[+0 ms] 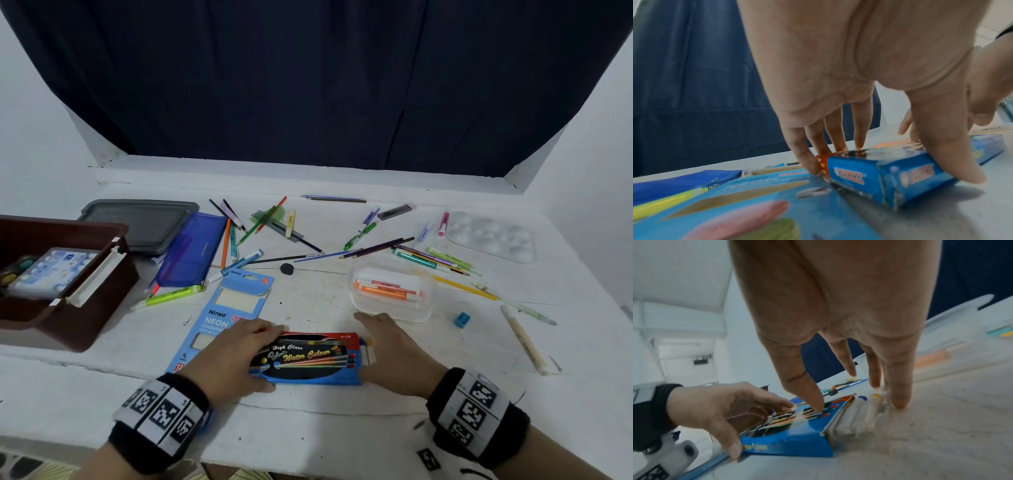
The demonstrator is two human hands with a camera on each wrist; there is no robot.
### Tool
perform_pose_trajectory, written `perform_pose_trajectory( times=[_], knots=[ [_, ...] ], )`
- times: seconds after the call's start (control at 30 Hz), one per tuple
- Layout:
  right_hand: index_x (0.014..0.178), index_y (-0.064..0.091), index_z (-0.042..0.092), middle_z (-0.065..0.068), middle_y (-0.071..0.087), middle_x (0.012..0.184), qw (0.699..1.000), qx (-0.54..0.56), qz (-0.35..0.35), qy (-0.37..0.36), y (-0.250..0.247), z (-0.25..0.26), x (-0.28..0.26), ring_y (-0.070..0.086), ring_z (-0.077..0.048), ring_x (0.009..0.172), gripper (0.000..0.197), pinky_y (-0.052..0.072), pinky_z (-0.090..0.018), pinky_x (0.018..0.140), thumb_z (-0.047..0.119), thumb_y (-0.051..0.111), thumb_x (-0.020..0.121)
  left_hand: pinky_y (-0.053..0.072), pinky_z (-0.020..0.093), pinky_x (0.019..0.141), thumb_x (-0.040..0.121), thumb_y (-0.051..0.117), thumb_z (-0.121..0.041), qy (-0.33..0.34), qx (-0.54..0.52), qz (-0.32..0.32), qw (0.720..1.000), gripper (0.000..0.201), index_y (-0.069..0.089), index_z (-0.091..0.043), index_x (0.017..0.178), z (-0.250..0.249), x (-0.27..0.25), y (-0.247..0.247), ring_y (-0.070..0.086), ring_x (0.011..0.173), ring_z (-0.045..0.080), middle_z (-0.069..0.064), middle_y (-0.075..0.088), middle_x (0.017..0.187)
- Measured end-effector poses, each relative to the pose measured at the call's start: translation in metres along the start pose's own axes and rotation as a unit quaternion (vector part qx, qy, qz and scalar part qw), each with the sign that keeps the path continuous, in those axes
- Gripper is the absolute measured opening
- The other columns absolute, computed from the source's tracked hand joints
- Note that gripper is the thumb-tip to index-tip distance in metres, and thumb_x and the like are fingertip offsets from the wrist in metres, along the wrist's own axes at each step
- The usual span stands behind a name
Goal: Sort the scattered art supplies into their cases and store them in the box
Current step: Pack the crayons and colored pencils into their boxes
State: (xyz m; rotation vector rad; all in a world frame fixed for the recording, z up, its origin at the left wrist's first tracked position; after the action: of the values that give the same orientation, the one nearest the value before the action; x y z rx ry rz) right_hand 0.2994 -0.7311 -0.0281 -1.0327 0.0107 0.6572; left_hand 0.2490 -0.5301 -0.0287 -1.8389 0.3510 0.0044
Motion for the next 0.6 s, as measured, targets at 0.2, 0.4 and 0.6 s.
perform_pose_trajectory(
  times=[0.2,0.4,0.6],
  knots=[
    [0.153,0.029,0.024,0.004,0.034,0.147,0.998,0.049,-0.048,0.008,-0.003,-0.002,-0.01,0.04,-0.009,0.127,0.07,0.036,-0.018,0.102,0.047,0.06,0.094,0.033,0.022,0.111,0.081,0.074,-0.05,0.003,0.002,0.004,1.0,0.091,0.024,-0.033,0.154,-0.004,0.001,0.003,0.031,0.135,0.004,-0.016,0.033,0.151],
    [0.154,0.023,0.023,0.003,0.028,0.149,0.998,0.02,-0.033,-0.048,0.018,0.03,-0.01,0.046,-0.011,0.122,0.076,0.042,-0.021,0.102,0.048,0.061,0.092,0.034,0.025,0.111,0.082,0.074,-0.047,0.023,0.022,0.023,0.999,0.091,0.022,-0.031,0.155,-0.013,0.004,0.013,0.031,0.136,0.01,-0.011,0.031,0.152],
    [0.146,0.035,0.02,-0.001,0.044,0.138,0.982,-0.161,0.005,-0.096,0.021,0.045,-0.001,0.04,-0.02,0.126,0.083,0.038,-0.038,0.109,0.062,0.064,0.081,0.025,0.02,0.117,0.083,0.071,-0.054,0.002,-0.072,0.03,0.997,0.092,0.019,-0.034,0.156,-0.002,-0.007,0.018,0.02,0.147,0.01,-0.007,0.007,0.161]
  ],
)
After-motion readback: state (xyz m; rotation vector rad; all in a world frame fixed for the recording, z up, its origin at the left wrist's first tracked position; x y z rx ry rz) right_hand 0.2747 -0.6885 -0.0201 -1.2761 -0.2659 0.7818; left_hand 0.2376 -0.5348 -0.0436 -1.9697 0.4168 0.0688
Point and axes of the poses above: each hand's wrist, its own x-axis towards the middle knuckle, its own y-axis out of the palm, z = x × y, the point moved 10 cm from there along x, towards the middle knuckle
